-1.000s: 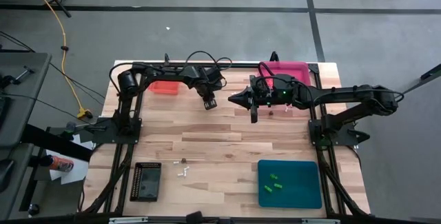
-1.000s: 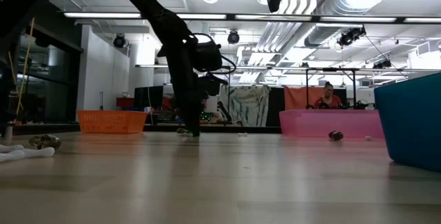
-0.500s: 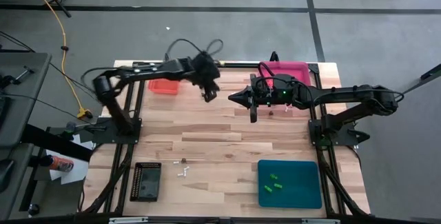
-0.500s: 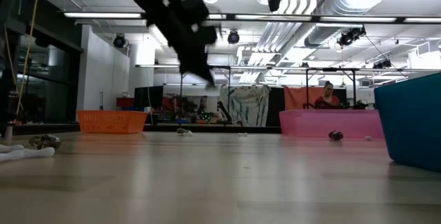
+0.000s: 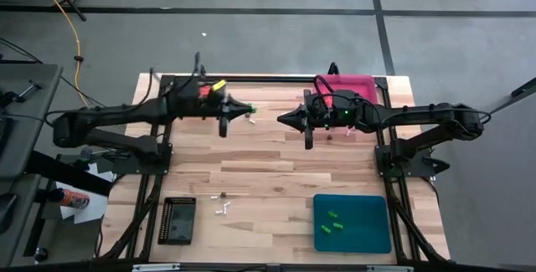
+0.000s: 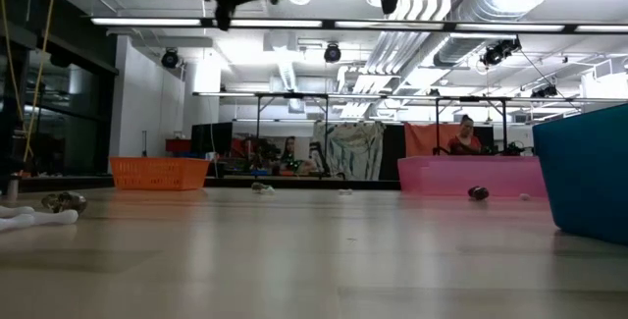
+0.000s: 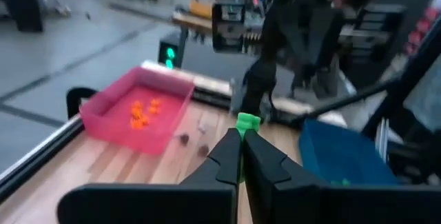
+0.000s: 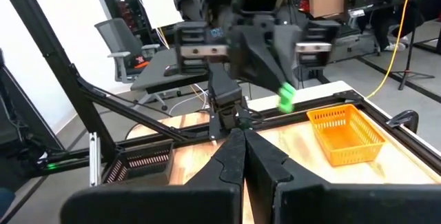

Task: Sort Halloween decoration
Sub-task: Put the bottom green skeleton toy into the blue bin

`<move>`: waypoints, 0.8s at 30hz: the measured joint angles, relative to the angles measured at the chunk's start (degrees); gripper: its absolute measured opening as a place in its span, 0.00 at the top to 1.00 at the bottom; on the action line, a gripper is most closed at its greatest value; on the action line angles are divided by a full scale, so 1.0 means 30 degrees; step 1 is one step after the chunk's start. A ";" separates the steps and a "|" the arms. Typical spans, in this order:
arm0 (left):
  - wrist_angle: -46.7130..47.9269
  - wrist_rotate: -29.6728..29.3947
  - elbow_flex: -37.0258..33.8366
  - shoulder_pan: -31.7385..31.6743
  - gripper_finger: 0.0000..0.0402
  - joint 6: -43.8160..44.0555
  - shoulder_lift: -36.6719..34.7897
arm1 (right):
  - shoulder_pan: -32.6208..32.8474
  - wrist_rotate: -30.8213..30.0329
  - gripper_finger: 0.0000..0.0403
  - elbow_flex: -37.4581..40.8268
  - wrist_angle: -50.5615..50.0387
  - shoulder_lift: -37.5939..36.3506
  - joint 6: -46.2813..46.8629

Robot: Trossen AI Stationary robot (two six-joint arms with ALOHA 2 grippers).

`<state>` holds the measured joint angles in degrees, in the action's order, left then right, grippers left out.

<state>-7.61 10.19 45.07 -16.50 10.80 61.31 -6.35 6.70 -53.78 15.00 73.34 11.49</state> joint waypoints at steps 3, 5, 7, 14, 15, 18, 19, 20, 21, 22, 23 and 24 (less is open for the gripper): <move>-0.0969 -0.2017 -0.1331 0.0865 1.00 0.0379 -0.1235 | -0.0001 0.0007 1.00 0.0000 0.0000 0.0000 -0.0084; -0.1277 -0.3218 -0.1862 0.1258 1.00 0.0388 -0.1707 | -0.0001 0.0015 1.00 0.0000 0.0000 0.0000 -0.0390; -0.1382 -0.3745 -0.1991 0.1494 1.00 0.0388 -0.1889 | -0.0001 0.0022 1.00 0.0000 0.0022 0.0000 -0.0494; -0.1961 -0.3854 -0.1984 0.1562 1.00 0.0373 -0.1884 | -0.0008 0.0087 1.00 0.0000 0.0109 0.0000 -0.0495; -0.1946 -0.3850 -0.1984 0.1562 1.00 0.0373 -0.1884 | -0.0008 0.0087 1.00 0.0000 0.0109 0.0000 -0.0480; -0.1952 -0.3846 -0.1984 0.1562 1.00 0.0370 -0.1884 | -0.0008 0.0080 1.00 0.0000 0.0109 0.0000 -0.0465; -0.1946 -0.3846 -0.1984 0.1562 1.00 0.0373 -0.1884 | -0.0008 0.0080 1.00 0.0000 0.0109 0.0000 -0.0443; -0.1965 -0.3846 -0.1984 0.1562 1.00 0.0370 -0.1884 | -0.0008 0.0080 1.00 0.0000 0.0109 0.0000 -0.0387; -0.2005 -0.3846 -0.1984 0.1562 1.00 0.0373 -0.1884 | -0.0008 -0.0038 1.00 0.0000 0.0142 0.0000 -0.0253; -0.2048 -0.3846 -0.1984 0.1562 1.00 0.0373 -0.1884 | -0.0008 -0.0363 1.00 0.0000 0.0265 0.0031 0.0119; -0.2094 -0.3835 -0.1984 0.1562 1.00 0.0375 -0.1884 | 0.0004 -0.0899 1.00 -0.0015 0.0494 0.0151 0.0580; -0.2225 -0.3777 -0.1984 0.1557 1.00 0.0369 -0.1864 | 0.0035 -0.1394 0.99 -0.0063 0.0513 0.0276 0.1033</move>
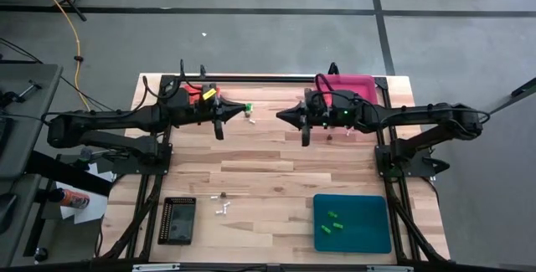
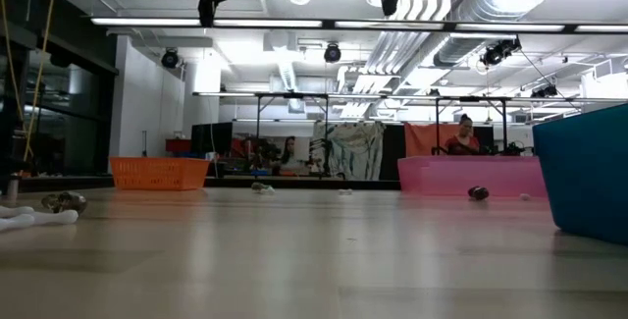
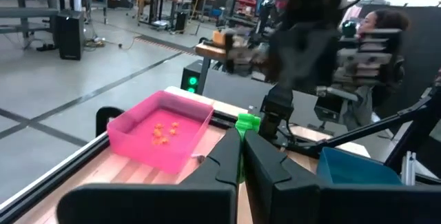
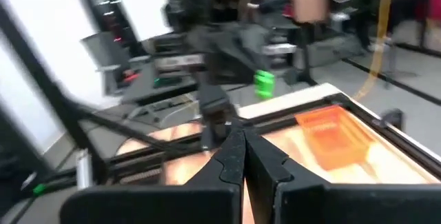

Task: Sort Halloween decoration
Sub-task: Put the bottom green skeleton toy into the blue bin

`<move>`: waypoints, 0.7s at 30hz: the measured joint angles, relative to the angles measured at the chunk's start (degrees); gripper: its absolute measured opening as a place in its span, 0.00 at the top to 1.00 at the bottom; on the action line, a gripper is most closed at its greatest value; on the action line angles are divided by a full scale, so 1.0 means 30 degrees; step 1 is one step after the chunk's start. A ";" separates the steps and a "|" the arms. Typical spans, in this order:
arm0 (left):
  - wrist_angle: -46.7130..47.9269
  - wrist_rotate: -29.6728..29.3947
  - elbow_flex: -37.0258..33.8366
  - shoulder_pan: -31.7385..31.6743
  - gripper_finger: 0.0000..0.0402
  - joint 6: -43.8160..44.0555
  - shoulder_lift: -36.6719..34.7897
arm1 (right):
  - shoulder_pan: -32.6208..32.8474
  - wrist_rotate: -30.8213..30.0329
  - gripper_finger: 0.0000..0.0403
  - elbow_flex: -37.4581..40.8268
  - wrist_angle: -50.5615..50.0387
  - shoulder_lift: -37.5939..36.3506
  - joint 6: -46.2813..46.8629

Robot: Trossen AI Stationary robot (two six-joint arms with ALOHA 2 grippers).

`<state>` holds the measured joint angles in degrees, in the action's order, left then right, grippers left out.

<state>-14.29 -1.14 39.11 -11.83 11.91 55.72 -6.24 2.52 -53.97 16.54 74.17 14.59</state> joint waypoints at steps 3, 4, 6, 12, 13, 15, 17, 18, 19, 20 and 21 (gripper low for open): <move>-0.0944 0.0155 0.0002 -0.0002 1.00 -0.0011 0.0180 | 0.0081 -0.0807 0.94 -0.0233 -0.0065 0.0738 0.0212; -0.1262 0.0236 0.0007 -0.0002 1.00 -0.0011 0.0283 | 0.0096 -0.0929 0.91 -0.0361 -0.0074 0.1019 0.0083; -0.2042 0.0504 0.0015 -0.0001 1.00 -0.0018 0.0607 | 0.0096 -0.1223 0.84 -0.0803 0.0276 0.1677 0.0062; -0.2164 0.0645 0.0716 0.0483 1.00 -0.0038 0.2456 | 0.0088 -0.2147 0.60 -0.2538 0.0433 0.3429 -0.0093; -0.2199 0.0645 0.0888 0.0573 1.00 -0.0153 0.2763 | 0.0088 -0.2169 0.57 -0.2803 0.0434 0.3645 -0.0248; -0.2193 0.0500 0.1168 0.0762 1.00 -0.0644 0.3255 | 0.0094 -0.2176 0.54 -0.3152 -0.0018 0.3840 -0.0369; -0.2151 -0.0040 0.1348 0.0919 1.00 -0.1001 0.3523 | 0.0096 -0.2169 0.53 -0.3336 -0.0376 0.3931 -0.0378; -0.2152 -0.0270 0.1426 0.0973 1.00 -0.1123 0.3571 | 0.0096 -0.2170 0.52 -0.3340 -0.0634 0.3928 -0.0378; -0.2190 -0.0381 0.1497 0.0982 1.00 -0.1297 0.3583 | 0.0096 -0.2165 0.52 -0.3340 -0.0776 0.3932 -0.0378; -0.2271 -0.0443 0.1515 0.0982 1.00 -0.1508 0.3576 | 0.0096 -0.2161 0.52 -0.3340 -0.0863 0.3943 -0.0369; -0.2275 -0.0455 0.1515 0.0982 1.00 -0.1649 0.3565 | 0.0096 -0.2161 0.52 -0.3340 -0.0855 0.3943 -0.0356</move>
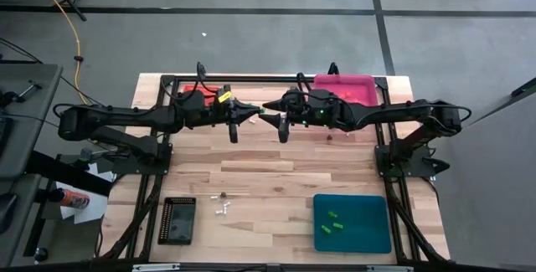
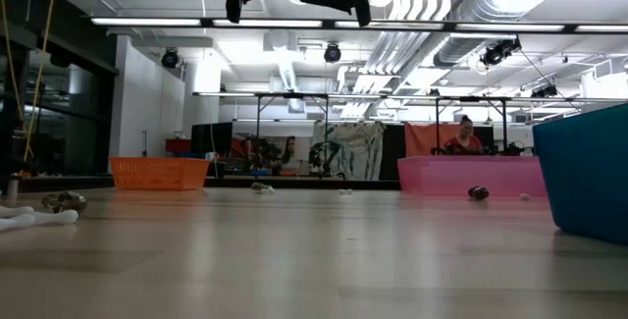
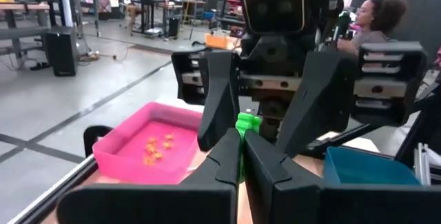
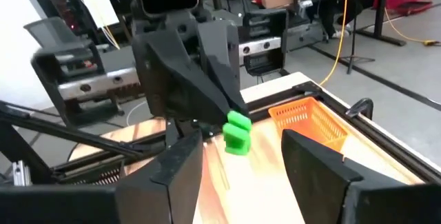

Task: Sort Halloween decoration
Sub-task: Put the bottom green skeleton toy into the blue bin

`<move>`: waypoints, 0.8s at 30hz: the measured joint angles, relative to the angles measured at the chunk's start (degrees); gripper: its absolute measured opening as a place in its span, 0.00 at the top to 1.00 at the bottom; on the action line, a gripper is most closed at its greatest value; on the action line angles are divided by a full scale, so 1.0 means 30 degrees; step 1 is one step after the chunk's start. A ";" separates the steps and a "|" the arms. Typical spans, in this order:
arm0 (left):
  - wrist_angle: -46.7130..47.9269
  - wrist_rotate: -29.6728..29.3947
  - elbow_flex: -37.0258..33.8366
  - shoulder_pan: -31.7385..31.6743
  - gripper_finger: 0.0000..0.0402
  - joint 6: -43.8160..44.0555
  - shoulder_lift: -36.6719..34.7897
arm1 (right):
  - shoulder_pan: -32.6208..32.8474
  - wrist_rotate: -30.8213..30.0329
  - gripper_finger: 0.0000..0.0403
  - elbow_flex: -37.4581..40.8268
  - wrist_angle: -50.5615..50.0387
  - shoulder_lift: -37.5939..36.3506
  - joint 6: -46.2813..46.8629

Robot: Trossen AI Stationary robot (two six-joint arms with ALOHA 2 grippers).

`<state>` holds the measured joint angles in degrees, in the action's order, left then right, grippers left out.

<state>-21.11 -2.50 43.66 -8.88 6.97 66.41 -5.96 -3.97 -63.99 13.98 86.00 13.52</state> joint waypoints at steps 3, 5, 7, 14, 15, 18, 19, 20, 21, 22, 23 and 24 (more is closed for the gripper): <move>0.0085 -0.0014 0.0000 -0.0007 1.00 -0.0060 0.0015 | 0.0000 0.0000 0.52 0.0000 0.0010 0.0000 0.0010; 0.0062 -0.0015 0.0000 0.0000 1.00 -0.0074 0.0007 | 0.0000 0.0000 0.53 0.0000 0.0075 0.0000 0.0038; 0.0082 0.0015 0.0000 0.0000 1.00 -0.0065 0.0015 | 0.0000 -0.0007 0.55 0.0000 0.0172 0.0000 0.0216; 0.0086 0.0015 0.0000 -0.0002 1.00 -0.0060 0.0015 | 0.0000 -0.0011 0.83 0.0000 0.0098 0.0000 0.0189; 0.0091 0.0037 0.0000 -0.0007 1.00 -0.0053 0.0014 | 0.0000 -0.0049 0.89 0.0000 0.0109 0.0000 0.0187; 0.0101 0.0000 0.0000 -0.0012 1.00 -0.0060 -0.0007 | 0.0000 -0.0066 0.96 0.0003 0.0117 -0.0007 0.0179; 0.0103 0.0000 0.0000 -0.0015 1.00 -0.0055 -0.0003 | 0.0000 -0.0041 0.95 0.0000 0.0124 -0.0007 0.0300; 0.0102 0.0000 0.0000 -0.0015 0.99 -0.0056 0.0000 | 0.0000 0.0018 0.94 0.0000 0.0124 -0.0007 0.0385; 0.0110 0.0019 0.0000 -0.0015 0.98 -0.0055 0.0000 | 0.0000 0.0049 0.94 0.0003 0.0131 -0.0007 0.0424; 0.0159 0.0064 0.0000 -0.0016 0.96 -0.0016 -0.0002 | 0.0000 0.0051 0.96 0.0000 0.0121 -0.0007 0.0378; 0.0284 0.0110 0.0000 -0.0059 0.94 0.0116 -0.0031 | 0.0000 0.0056 0.97 0.0000 0.0010 -0.0053 0.0197; 0.0647 0.0153 0.0000 -0.0132 0.92 0.0305 -0.0183 | 0.0000 0.0068 0.98 0.0007 -0.0276 -0.0184 -0.0134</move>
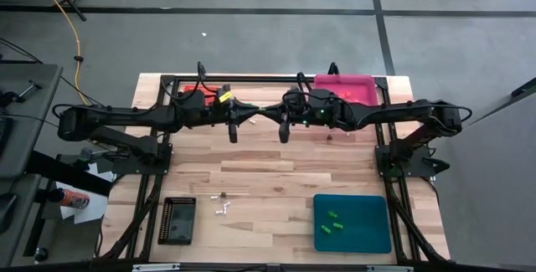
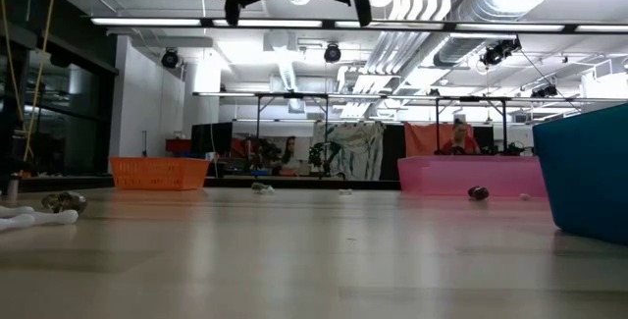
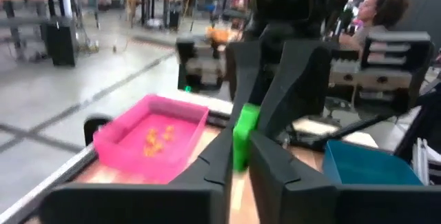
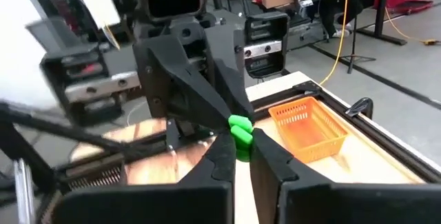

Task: Sort Halloween decoration
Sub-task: Put the bottom green skeleton toy into the blue bin

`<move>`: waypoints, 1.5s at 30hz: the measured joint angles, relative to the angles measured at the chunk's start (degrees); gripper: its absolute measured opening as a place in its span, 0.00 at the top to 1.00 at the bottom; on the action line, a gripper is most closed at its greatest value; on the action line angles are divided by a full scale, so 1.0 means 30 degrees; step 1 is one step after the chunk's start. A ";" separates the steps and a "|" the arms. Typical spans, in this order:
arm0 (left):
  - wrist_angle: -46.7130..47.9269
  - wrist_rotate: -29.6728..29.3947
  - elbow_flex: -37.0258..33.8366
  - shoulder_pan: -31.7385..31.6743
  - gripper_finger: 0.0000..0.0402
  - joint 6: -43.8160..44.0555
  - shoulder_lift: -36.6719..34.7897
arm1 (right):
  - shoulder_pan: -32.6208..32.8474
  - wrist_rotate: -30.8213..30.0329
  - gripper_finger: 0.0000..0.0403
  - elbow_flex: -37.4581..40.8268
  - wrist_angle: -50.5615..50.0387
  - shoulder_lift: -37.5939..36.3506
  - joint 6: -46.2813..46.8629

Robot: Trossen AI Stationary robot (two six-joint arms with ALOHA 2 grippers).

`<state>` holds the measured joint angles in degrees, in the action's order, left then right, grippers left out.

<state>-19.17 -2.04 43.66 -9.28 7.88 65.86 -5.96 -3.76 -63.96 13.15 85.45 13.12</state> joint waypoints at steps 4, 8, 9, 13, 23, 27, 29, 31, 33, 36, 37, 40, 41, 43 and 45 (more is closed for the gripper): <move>0.2619 -0.0050 -0.0007 -0.0520 0.79 -0.0011 -0.1539 | -0.0431 0.0147 0.98 0.0000 -0.2843 -0.1375 -0.1166; 0.5976 -0.1057 -0.0003 -0.1112 0.67 -0.0657 -0.3622 | -0.1018 0.0182 0.99 -0.0007 -0.7424 -0.3357 -0.2046; 0.6856 -0.1372 0.0000 -0.1256 0.65 -0.0671 -0.4088 | -0.1082 0.0208 0.99 -0.0007 -0.8911 -0.3862 -0.2129; 0.8831 -0.2043 -0.0007 -0.1591 0.60 -0.0388 -0.5195 | -0.0909 0.0327 0.99 0.0342 -1.3504 -0.5530 -0.1419; 0.8348 -0.2004 -0.0012 -0.1212 0.60 0.0361 -0.4586 | 0.5540 0.3406 1.00 0.6484 -1.2190 -0.9563 0.7423; 0.8457 -0.2011 -0.0014 -0.1173 0.60 0.0860 -0.4245 | 0.9948 0.4566 1.00 0.7133 -1.2079 -0.9002 1.1406; 0.8470 -0.2017 -0.0015 -0.1166 0.60 0.0986 -0.4168 | 1.1966 0.5010 1.00 0.7085 -1.2352 -0.8197 1.3015; 0.8413 -0.2016 -0.0010 -0.1170 0.60 0.0987 -0.4088 | 1.3656 0.5523 1.00 0.6957 -1.2345 -0.7192 1.4446; 0.8494 -0.2018 -0.0018 -0.1173 0.60 0.0989 -0.4065 | 1.4971 0.5890 1.00 0.6900 -1.2352 -0.6080 1.5806; 0.8442 -0.2018 -0.0022 -0.1173 0.60 0.0990 -0.4079 | 1.6279 0.5937 1.00 0.6900 -1.2668 -0.4174 1.7018; 0.8442 -0.2018 -0.0021 -0.1173 0.60 0.0984 -0.4073 | 1.6531 0.5958 1.00 0.6900 -1.2814 -0.3571 1.7296; 0.8445 -0.2026 -0.0018 -0.1173 0.60 0.0983 -0.4079 | 1.6815 0.5998 1.00 0.6907 -1.3421 -0.1904 1.8609; 0.8452 -0.2026 -0.0015 -0.1173 0.60 0.0976 -0.4079 | 1.6763 0.6057 1.00 0.6907 -1.3550 -0.1479 1.9011; 0.8449 -0.2026 -0.0022 -0.1173 0.60 0.0976 -0.4079 | 1.6703 0.6136 1.00 0.6907 -1.3843 -0.0918 1.9706; 0.8457 -0.2027 -0.0022 -0.1173 0.60 0.0976 -0.4079 | 1.6595 0.6140 1.00 0.6907 -1.4127 -0.0525 2.0402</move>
<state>6.20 -8.12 43.59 -12.80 10.81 53.63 43.83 14.66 -43.24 -29.23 83.87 74.32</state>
